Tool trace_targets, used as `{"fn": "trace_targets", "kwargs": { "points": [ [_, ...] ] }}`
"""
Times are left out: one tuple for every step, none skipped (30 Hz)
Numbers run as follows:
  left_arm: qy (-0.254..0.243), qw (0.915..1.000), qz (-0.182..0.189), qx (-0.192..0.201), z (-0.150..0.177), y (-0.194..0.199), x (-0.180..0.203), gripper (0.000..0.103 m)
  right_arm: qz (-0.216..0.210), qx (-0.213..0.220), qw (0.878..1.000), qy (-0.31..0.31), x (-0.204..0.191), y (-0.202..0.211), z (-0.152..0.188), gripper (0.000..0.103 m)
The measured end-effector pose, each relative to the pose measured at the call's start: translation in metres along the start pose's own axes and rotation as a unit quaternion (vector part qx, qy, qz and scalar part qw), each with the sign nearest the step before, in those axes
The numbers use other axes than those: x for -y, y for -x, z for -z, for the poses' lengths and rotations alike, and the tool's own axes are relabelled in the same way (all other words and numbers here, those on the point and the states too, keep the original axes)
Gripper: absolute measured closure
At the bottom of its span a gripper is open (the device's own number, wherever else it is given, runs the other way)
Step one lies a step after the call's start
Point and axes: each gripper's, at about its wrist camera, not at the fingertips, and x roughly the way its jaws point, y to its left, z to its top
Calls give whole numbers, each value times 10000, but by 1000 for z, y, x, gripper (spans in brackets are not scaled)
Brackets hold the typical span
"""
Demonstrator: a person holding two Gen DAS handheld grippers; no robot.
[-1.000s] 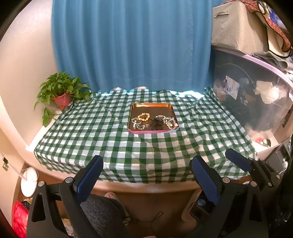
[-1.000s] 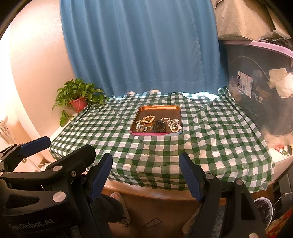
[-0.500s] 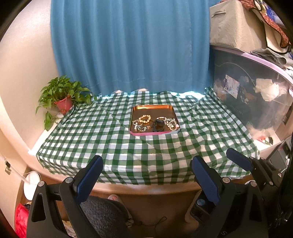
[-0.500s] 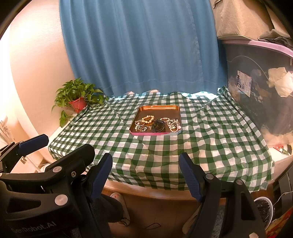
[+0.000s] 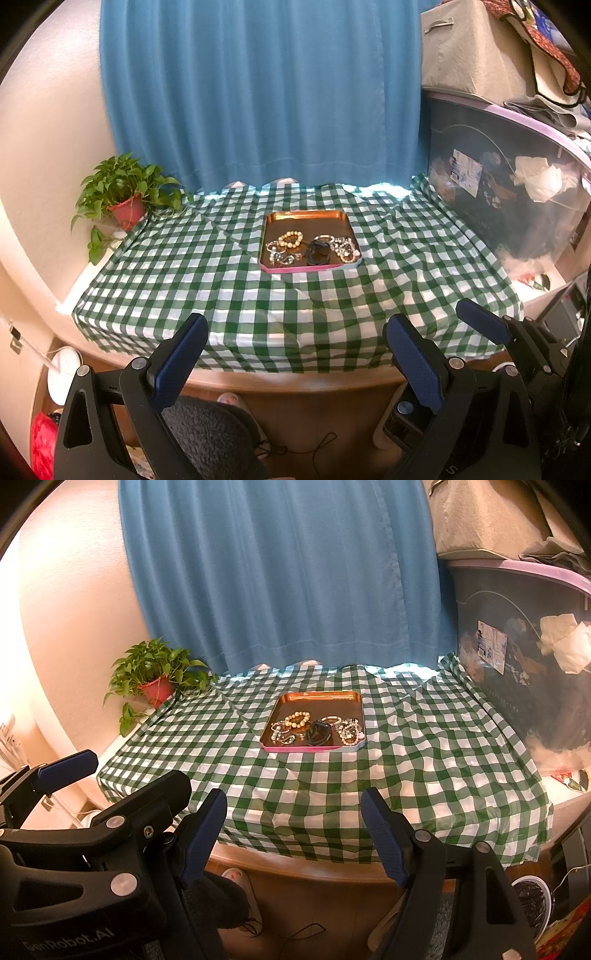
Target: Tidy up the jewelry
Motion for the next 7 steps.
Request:
{"fn": "trace_targets", "kwargs": {
  "points": [
    [-2, 10000, 1, 2, 0, 0, 0, 6, -3, 1, 10000, 2, 0, 0, 0, 31],
    [1, 10000, -4, 3, 0, 0, 0, 6, -3, 1, 10000, 1, 0, 0, 0, 31],
    [1, 10000, -3, 0, 0, 0, 0, 6, -4, 4, 10000, 1, 0, 0, 0, 31],
    [-4, 10000, 3, -6, 0, 0, 0, 6, -3, 1, 10000, 1, 0, 1, 1, 31],
    [-7, 10000, 10, -6, 0, 0, 0, 6, -1, -3, 10000, 2, 0, 0, 0, 31],
    [-13, 10000, 25, -15, 0, 0, 1, 6, -2, -3, 10000, 1, 0, 0, 0, 31],
    [-23, 10000, 37, -23, 1, 0, 2, 6, -7, -15, 10000, 0, 0, 0, 1, 31]
  ]
}}
